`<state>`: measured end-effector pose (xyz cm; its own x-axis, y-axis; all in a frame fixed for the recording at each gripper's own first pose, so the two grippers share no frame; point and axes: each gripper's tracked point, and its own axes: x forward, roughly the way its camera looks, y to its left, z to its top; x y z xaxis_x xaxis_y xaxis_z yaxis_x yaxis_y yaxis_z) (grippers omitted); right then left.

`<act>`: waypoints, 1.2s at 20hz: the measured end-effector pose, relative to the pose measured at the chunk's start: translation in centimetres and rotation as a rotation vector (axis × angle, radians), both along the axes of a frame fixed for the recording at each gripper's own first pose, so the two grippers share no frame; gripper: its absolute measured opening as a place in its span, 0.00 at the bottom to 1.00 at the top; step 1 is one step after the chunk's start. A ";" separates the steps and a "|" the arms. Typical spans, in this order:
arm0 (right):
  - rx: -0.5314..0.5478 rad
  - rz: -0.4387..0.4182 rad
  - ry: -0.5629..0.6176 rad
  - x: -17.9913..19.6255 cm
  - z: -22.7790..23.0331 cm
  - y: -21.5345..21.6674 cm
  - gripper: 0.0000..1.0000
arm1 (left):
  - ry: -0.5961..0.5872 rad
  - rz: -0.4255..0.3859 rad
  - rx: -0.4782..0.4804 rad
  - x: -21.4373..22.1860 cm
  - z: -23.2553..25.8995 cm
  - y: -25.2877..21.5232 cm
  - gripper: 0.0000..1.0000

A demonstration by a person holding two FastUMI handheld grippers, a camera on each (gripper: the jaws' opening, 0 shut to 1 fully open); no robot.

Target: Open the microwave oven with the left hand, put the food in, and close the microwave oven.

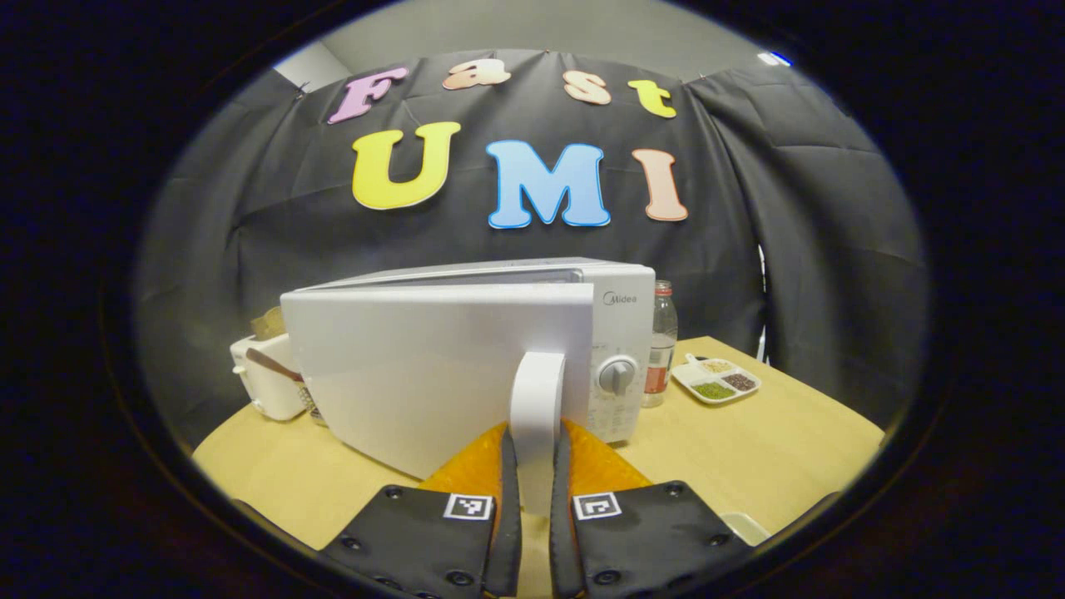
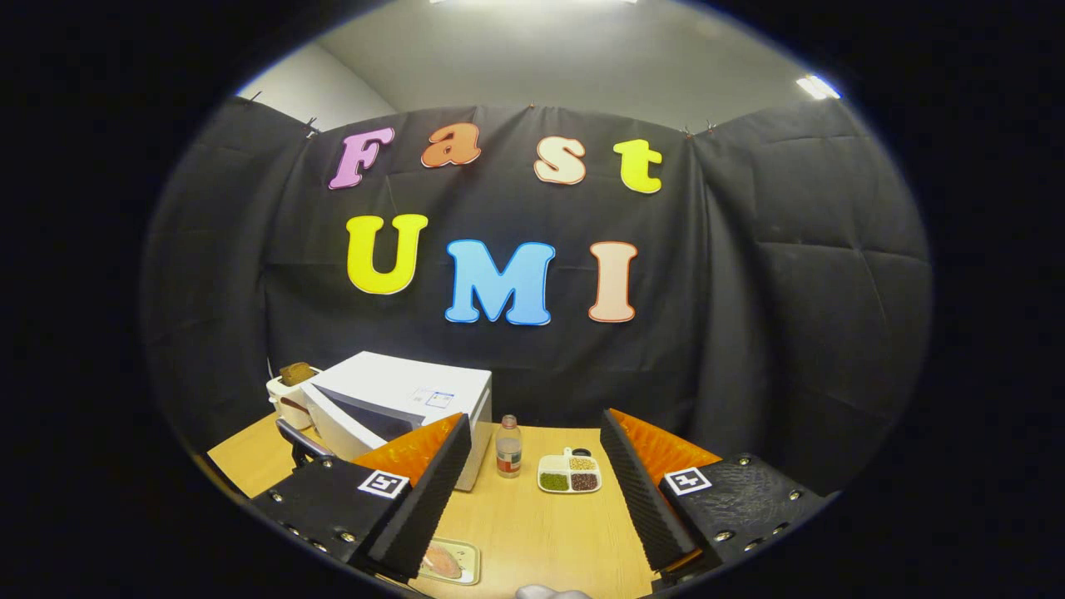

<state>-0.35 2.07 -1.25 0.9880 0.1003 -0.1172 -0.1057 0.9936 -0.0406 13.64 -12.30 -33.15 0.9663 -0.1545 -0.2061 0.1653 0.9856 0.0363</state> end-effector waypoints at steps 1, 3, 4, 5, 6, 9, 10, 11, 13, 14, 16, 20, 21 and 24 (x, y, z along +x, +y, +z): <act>-0.002 0.014 -0.003 -0.4 0.1 0.6 0.95 | 0.003 0.009 0.003 -1.0 0.0 0.6 0.21; -0.013 0.032 -0.009 -1.1 0.3 1.5 0.95 | 0.003 0.027 0.007 -2.7 -0.1 2.0 0.22; -0.012 0.044 -0.010 -1.5 0.4 2.0 0.95 | 0.005 0.034 0.015 -3.5 -0.1 2.6 0.22; -0.011 0.053 -0.011 -1.9 0.4 2.5 0.96 | 0.005 0.039 0.021 -4.3 -0.1 3.2 0.22; -0.012 0.062 -0.012 -2.3 0.6 2.9 0.96 | 0.006 0.043 0.028 -5.0 -0.1 3.9 0.24; 0.002 0.089 -0.017 -3.6 1.0 4.5 0.96 | 0.022 0.077 0.059 -7.4 -0.3 6.4 0.27; -0.001 0.094 -0.024 -4.0 1.2 4.8 0.96 | 0.023 0.095 0.071 -8.1 -0.3 7.5 0.30; -0.008 0.094 -0.029 -4.3 1.2 4.9 0.95 | 0.035 0.098 0.075 -8.7 -0.5 8.3 0.33; -0.005 0.103 -0.036 -4.8 1.3 5.6 0.96 | 0.059 0.078 0.085 -9.8 -1.1 9.2 0.33; 0.002 0.110 -0.036 -4.9 1.3 6.1 0.95 | 0.073 0.084 0.101 -10.2 -1.3 10.2 0.39; 0.015 0.119 -0.029 -5.1 0.8 6.9 0.95 | 0.071 0.090 0.113 -10.9 -1.2 12.4 0.63; 0.048 0.162 0.004 -5.3 -0.6 9.6 0.96 | 0.065 0.115 0.136 -13.1 -0.9 16.0 0.94; 0.048 0.179 0.014 -5.4 -1.2 10.5 0.95 | 0.066 0.128 0.143 -13.5 -0.9 16.9 0.96; 0.045 0.221 0.040 -5.2 -2.2 12.7 0.95 | 0.070 0.181 0.155 -15.0 -0.7 20.1 0.92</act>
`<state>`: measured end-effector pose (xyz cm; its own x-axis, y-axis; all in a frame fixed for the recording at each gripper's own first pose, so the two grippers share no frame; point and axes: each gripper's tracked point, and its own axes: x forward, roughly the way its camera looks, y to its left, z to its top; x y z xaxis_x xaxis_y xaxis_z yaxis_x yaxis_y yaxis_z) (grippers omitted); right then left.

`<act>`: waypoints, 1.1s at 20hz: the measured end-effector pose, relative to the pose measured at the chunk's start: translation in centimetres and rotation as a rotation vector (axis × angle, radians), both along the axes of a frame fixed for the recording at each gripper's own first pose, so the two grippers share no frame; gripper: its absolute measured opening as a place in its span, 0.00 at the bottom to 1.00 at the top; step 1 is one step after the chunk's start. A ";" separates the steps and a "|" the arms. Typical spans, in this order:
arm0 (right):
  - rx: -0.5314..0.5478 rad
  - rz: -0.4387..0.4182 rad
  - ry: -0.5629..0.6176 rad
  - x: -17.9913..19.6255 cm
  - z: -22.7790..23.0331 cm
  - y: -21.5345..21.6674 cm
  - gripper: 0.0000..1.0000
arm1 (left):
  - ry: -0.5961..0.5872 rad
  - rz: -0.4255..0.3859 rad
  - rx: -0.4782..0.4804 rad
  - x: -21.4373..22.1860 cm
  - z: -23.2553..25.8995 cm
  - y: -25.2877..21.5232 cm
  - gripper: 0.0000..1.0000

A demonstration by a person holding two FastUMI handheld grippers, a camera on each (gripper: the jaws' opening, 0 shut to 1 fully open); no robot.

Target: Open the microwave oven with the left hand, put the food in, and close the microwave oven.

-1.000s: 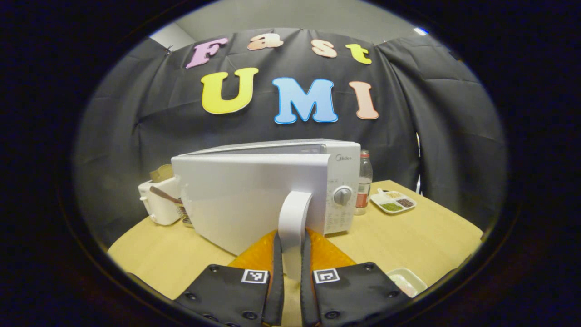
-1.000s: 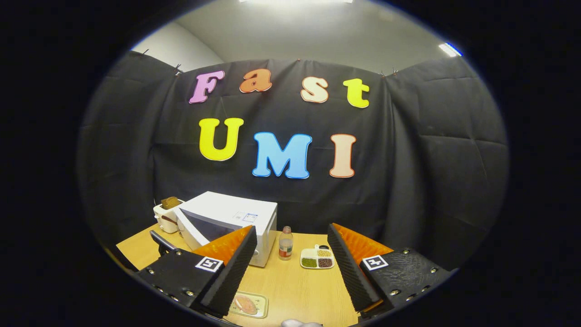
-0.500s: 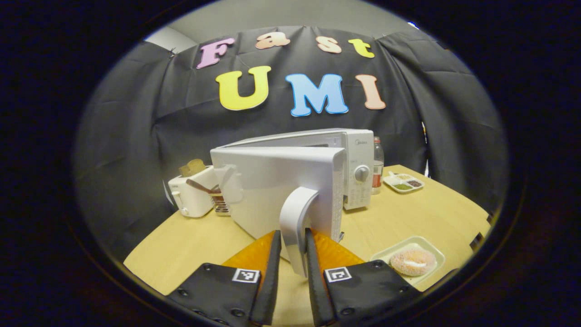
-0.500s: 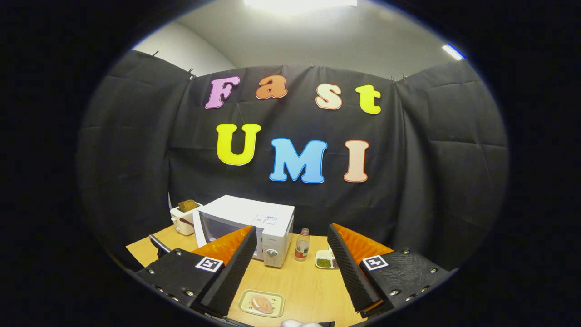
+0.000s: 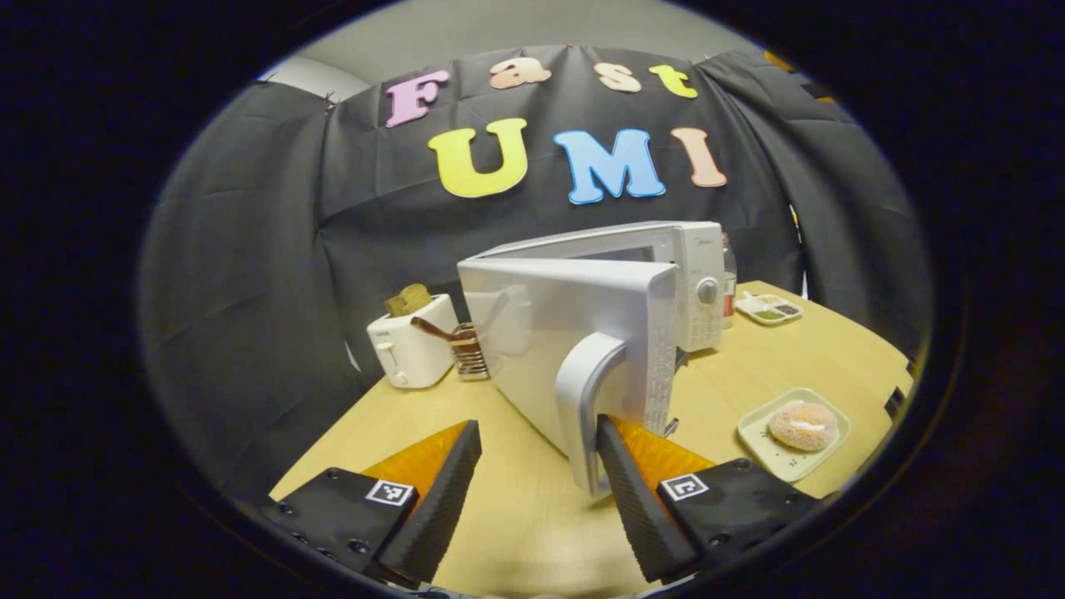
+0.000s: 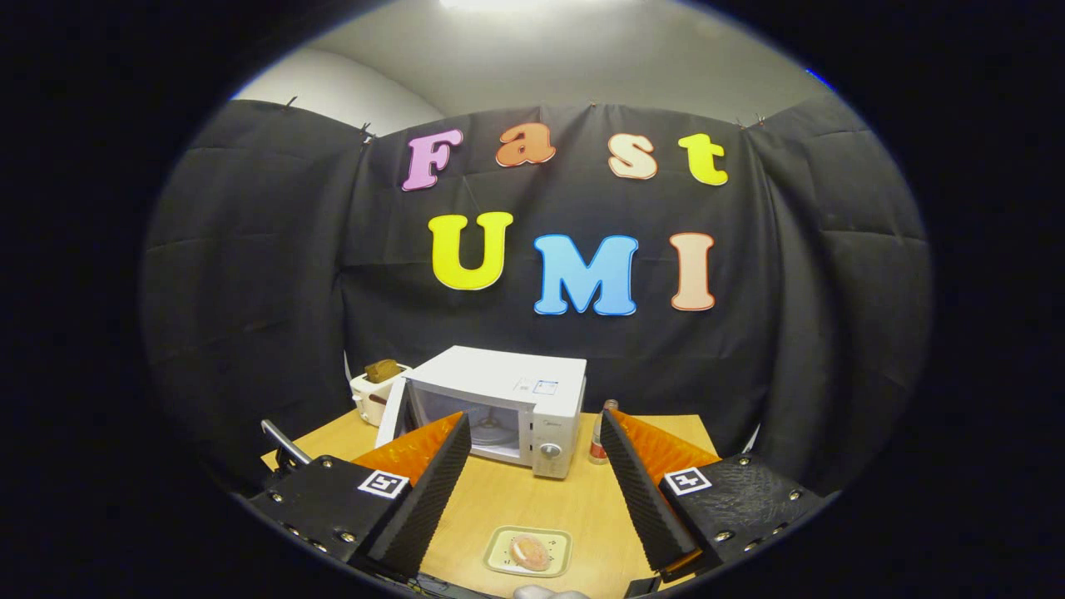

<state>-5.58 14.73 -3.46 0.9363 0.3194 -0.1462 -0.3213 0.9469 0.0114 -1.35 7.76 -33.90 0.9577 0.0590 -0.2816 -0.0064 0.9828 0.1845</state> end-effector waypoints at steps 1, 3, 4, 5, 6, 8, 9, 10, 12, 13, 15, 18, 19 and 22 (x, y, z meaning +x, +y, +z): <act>0.007 0.020 0.012 -0.1 -0.4 0.9 0.95 | 0.000 0.016 -0.002 -0.5 0.0 0.9 0.89; 0.019 0.051 0.019 0.1 -0.5 2.2 0.96 | 0.003 0.049 -0.007 -1.1 0.1 2.9 0.91; 0.016 0.063 0.021 0.3 -0.4 2.8 0.96 | 0.003 0.067 0.000 -1.5 0.2 4.0 0.90; 0.014 0.076 0.022 0.3 -0.7 3.3 0.96 | 0.000 0.086 0.012 -1.7 0.2 5.2 0.89; 0.013 0.090 0.025 0.4 -0.8 3.7 0.96 | 0.004 0.100 0.016 -2.0 0.1 6.3 0.92; 0.017 0.112 0.027 0.4 -1.0 4.6 0.96 | 0.011 0.131 -0.008 -2.6 0.0 8.3 0.96; 0.020 0.118 0.031 0.4 -1.2 4.9 0.96 | 0.022 0.147 -0.017 -2.9 -0.1 9.3 0.96; 0.028 0.128 0.034 0.4 -1.3 5.2 0.96 | 0.024 0.166 -0.014 -3.4 0.1 10.3 0.96; 0.039 0.143 0.044 0.3 -1.7 5.9 0.96 | 0.003 0.209 0.025 -4.4 1.2 12.6 0.96; 0.042 0.149 0.046 0.3 -1.8 6.2 0.96 | -0.017 0.223 0.043 -4.6 1.9 13.6 0.97; 0.041 0.158 0.048 0.4 -2.1 6.4 0.96 | -0.013 0.262 0.054 -4.7 1.9 15.8 0.93; 0.048 0.164 0.065 0.6 -2.9 6.5 0.96 | -0.006 0.314 0.031 -4.9 1.9 18.0 1.00; 0.051 0.165 0.069 0.6 -3.1 6.6 0.96 | -0.015 0.316 0.022 -5.1 2.2 17.8 0.93; 0.007 0.148 0.062 1.1 -4.7 5.5 0.96 | -0.026 0.305 0.048 -5.7 3.1 17.1 0.96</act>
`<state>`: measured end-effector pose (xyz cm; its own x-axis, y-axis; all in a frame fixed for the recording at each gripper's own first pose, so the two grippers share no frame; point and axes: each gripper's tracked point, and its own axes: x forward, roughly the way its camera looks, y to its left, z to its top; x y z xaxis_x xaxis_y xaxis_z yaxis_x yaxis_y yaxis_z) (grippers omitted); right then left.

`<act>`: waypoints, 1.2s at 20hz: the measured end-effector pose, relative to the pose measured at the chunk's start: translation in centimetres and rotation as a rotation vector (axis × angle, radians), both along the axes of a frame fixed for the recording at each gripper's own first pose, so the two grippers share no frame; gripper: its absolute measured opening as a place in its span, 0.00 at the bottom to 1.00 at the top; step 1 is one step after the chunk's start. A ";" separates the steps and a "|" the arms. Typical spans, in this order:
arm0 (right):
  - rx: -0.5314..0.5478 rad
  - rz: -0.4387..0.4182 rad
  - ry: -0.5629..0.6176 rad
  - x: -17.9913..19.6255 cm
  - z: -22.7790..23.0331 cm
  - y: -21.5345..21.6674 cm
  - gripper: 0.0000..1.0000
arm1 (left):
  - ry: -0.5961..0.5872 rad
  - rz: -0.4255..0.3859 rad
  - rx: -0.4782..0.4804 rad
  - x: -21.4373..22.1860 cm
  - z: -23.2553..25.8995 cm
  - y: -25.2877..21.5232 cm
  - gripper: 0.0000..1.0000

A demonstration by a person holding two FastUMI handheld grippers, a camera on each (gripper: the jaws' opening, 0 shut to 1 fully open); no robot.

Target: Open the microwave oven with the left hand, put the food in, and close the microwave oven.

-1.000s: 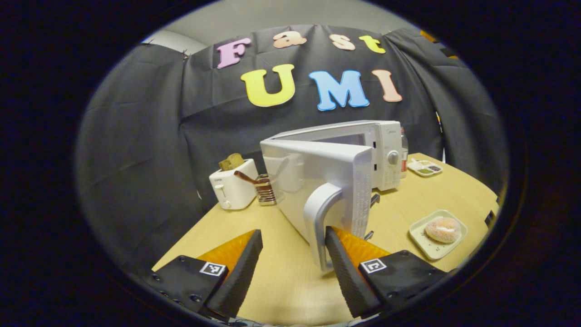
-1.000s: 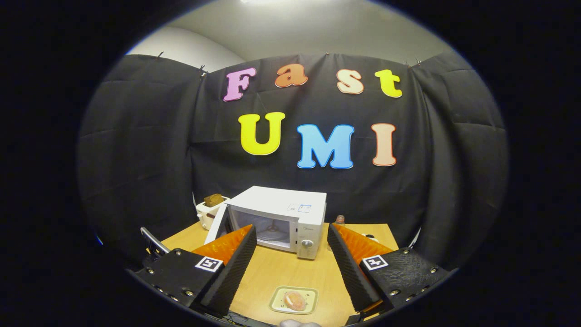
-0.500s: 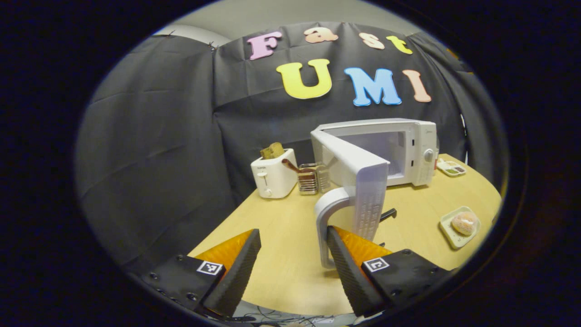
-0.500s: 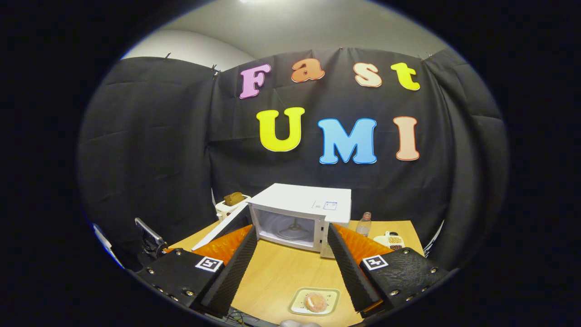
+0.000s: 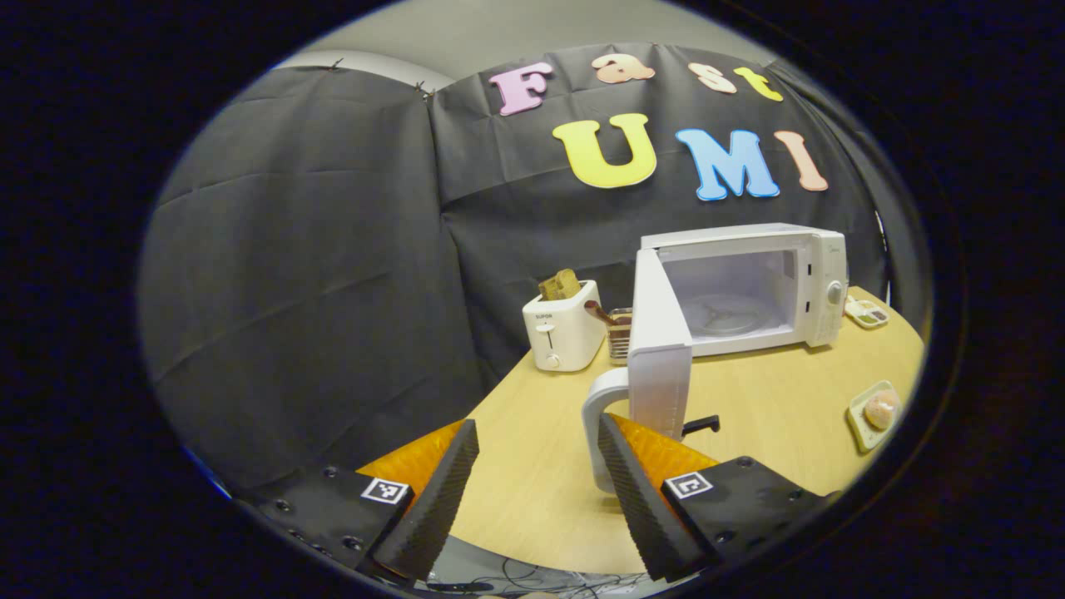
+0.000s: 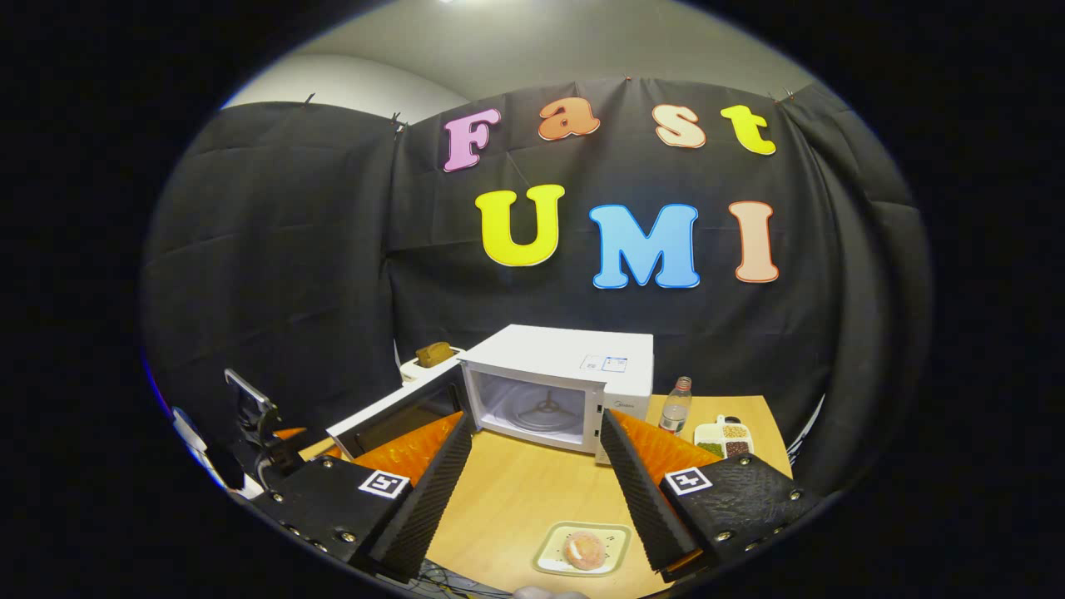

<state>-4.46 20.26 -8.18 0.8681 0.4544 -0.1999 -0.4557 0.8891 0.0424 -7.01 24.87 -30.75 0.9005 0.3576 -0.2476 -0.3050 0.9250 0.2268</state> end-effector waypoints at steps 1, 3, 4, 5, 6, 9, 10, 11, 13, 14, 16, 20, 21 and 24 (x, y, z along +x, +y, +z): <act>-0.007 0.002 0.006 -0.1 -1.0 -0.2 0.96 | -0.004 -0.008 0.000 -0.2 0.6 -0.5 0.96; -0.033 -0.002 0.033 -0.1 -3.8 -1.0 0.96 | -0.013 -0.026 0.000 -0.7 2.0 -1.4 0.97; -0.054 -0.008 0.046 -0.1 -5.3 -1.6 0.96 | -0.021 -0.034 -0.001 -1.1 3.0 -1.9 1.00; -0.071 -0.009 0.064 -0.2 -7.0 -2.2 0.96 | -0.033 -0.047 -0.001 -1.3 4.1 -2.4 1.00; -0.088 -0.007 0.081 -0.4 -8.7 -2.6 0.96 | -0.044 -0.059 -0.001 -1.5 5.4 -3.0 1.00; -0.155 -0.011 0.157 -0.7 -14.7 -4.1 0.96 | -0.090 -0.112 -0.006 -1.0 9.5 -5.3 1.00; -0.176 -0.016 0.183 -0.7 -16.6 -4.7 0.96 | -0.105 -0.128 -0.003 -0.7 10.8 -6.0 1.00; -0.191 -0.018 0.210 -0.8 -18.4 -5.0 0.96 | -0.121 -0.144 -0.004 -0.3 12.3 -6.8 0.96; -0.234 -0.020 0.250 -1.1 -22.0 -5.5 0.96 | -0.159 -0.195 -0.017 0.8 15.5 -9.0 0.96; -0.260 -0.012 0.263 -1.0 -23.4 -5.6 0.96 | -0.175 -0.221 -0.033 1.2 16.9 -10.2 1.00; -0.295 0.015 0.274 -0.7 -26.1 -5.1 0.96 | -0.210 -0.276 -0.054 2.5 19.8 -12.7 0.98; -0.354 0.039 0.334 0.4 -31.9 -4.5 0.96 | -0.251 -0.356 -0.011 4.2 23.9 -16.4 1.00; -0.367 0.038 0.347 0.4 -32.8 -4.3 0.96 | -0.261 -0.369 0.001 4.5 24.3 -17.1 0.99; -0.378 0.041 0.364 1.7 -34.7 -3.8 0.96 | -0.258 -0.382 0.011 5.3 24.5 -18.7 1.00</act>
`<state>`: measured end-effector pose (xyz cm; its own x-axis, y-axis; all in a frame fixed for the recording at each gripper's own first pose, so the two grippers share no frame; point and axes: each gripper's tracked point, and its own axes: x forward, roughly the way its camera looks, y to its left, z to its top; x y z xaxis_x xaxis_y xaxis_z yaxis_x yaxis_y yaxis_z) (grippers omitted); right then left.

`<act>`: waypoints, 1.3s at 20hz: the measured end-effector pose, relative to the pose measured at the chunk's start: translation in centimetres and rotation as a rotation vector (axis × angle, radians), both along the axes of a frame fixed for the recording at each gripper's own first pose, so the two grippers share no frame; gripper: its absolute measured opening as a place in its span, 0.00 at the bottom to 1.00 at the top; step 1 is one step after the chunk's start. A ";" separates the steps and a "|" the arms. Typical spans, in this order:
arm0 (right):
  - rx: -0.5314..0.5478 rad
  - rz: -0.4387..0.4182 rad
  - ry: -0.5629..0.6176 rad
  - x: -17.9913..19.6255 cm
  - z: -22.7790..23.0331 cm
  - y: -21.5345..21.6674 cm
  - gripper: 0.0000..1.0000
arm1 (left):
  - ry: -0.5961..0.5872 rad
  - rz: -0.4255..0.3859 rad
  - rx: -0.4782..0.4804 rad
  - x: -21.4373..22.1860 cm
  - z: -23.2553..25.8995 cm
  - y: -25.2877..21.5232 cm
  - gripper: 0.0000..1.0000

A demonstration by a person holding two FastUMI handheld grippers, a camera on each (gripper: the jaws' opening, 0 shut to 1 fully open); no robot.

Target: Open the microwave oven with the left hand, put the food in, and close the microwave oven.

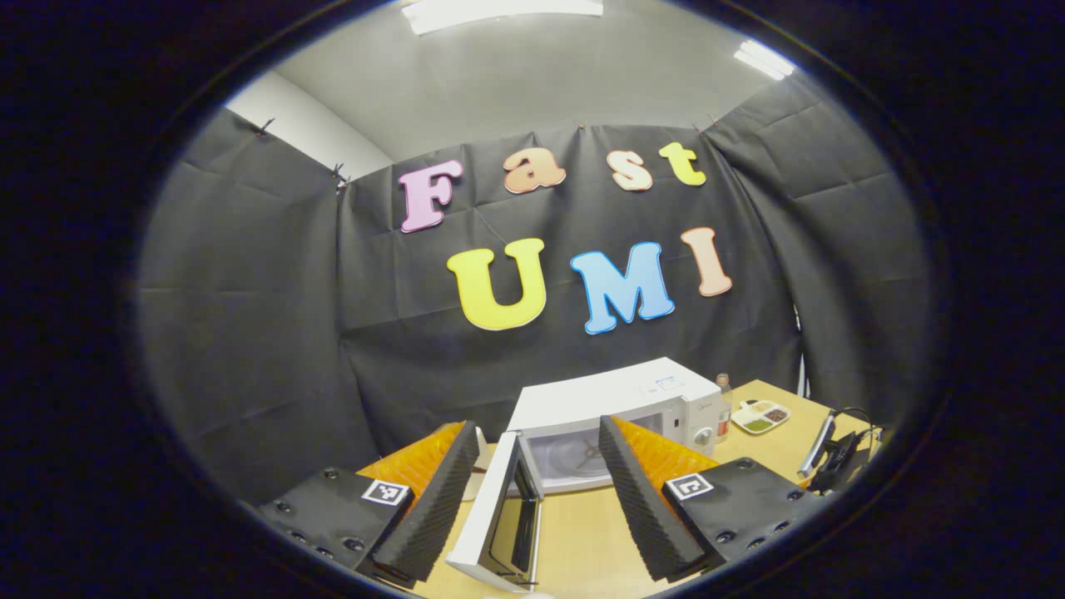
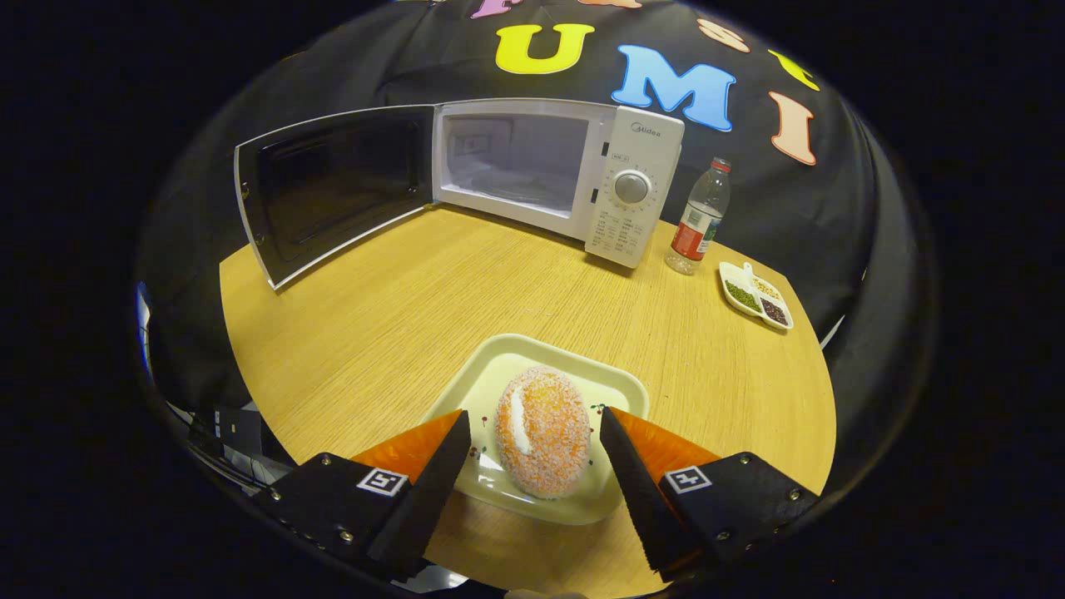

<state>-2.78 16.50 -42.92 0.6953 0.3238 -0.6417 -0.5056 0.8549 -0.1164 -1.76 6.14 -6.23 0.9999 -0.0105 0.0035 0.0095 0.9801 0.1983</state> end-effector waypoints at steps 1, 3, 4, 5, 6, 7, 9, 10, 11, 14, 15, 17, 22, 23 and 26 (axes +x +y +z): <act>-0.014 -0.001 0.005 0.5 -0.4 0.0 0.96 | 0.005 -0.005 -0.013 0.3 0.0 -0.5 0.96; -0.006 -0.009 0.017 1.5 -1.1 0.1 0.96 | 0.020 -0.013 -0.028 0.7 -0.5 -1.1 1.00; 0.000 -0.010 0.027 2.0 -1.4 0.1 0.96 | 0.027 -0.013 -0.027 0.9 -0.6 -1.1 1.00; 0.003 -0.008 0.039 2.3 -1.6 0.1 0.96 | 0.033 -0.012 -0.018 1.1 -0.7 -0.9 0.96; 0.006 -0.007 0.059 2.5 -2.1 0.1 0.96 | 0.037 -0.010 -0.009 1.1 -0.9 -0.6 0.96; 0.015 -0.002 0.078 2.4 -2.4 0.3 0.96 | 0.042 -0.008 -0.005 1.2 -1.0 -0.4 1.00; 0.021 0.013 0.080 2.4 -2.5 0.5 0.93 | 0.051 -0.005 -0.009 1.5 -1.2 0.1 1.00; 0.021 0.021 0.088 2.2 -2.3 0.5 0.86 | 0.057 -0.005 -0.018 1.6 -1.5 0.2 1.00; 0.022 0.022 0.090 2.2 -2.3 0.6 0.82 | 0.063 -0.001 -0.030 1.8 -1.7 0.5 0.96; 0.021 0.004 0.129 2.5 -2.2 0.4 0.70 | 0.075 0.007 -0.046 2.1 -2.3 1.1 0.92; 0.029 0.005 0.140 2.5 -1.5 0.2 0.63 | 0.075 0.011 -0.043 2.2 -2.3 1.2 0.92; 0.088 -0.001 0.148 2.7 0.1 1.0 0.62 | 0.071 0.014 -0.036 2.1 -2.3 1.7 0.92; 0.335 -0.039 0.153 4.8 6.5 5.5 0.62 | 0.082 0.018 -0.047 2.1 -3.1 2.6 0.96; 0.393 -0.050 0.157 5.4 7.9 6.7 0.62 | 0.088 0.022 -0.049 2.1 -3.3 2.9 0.98; 0.563 -0.062 0.176 7.3 10.9 11.0 0.62 | 0.096 0.034 -0.049 1.8 -3.9 4.1 0.97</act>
<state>4.54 27.55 -32.05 0.6226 0.6101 -0.4900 -0.4233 0.7892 0.4449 0.00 10.23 -10.15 0.9955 0.0210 -0.0929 -0.0069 0.9887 0.1495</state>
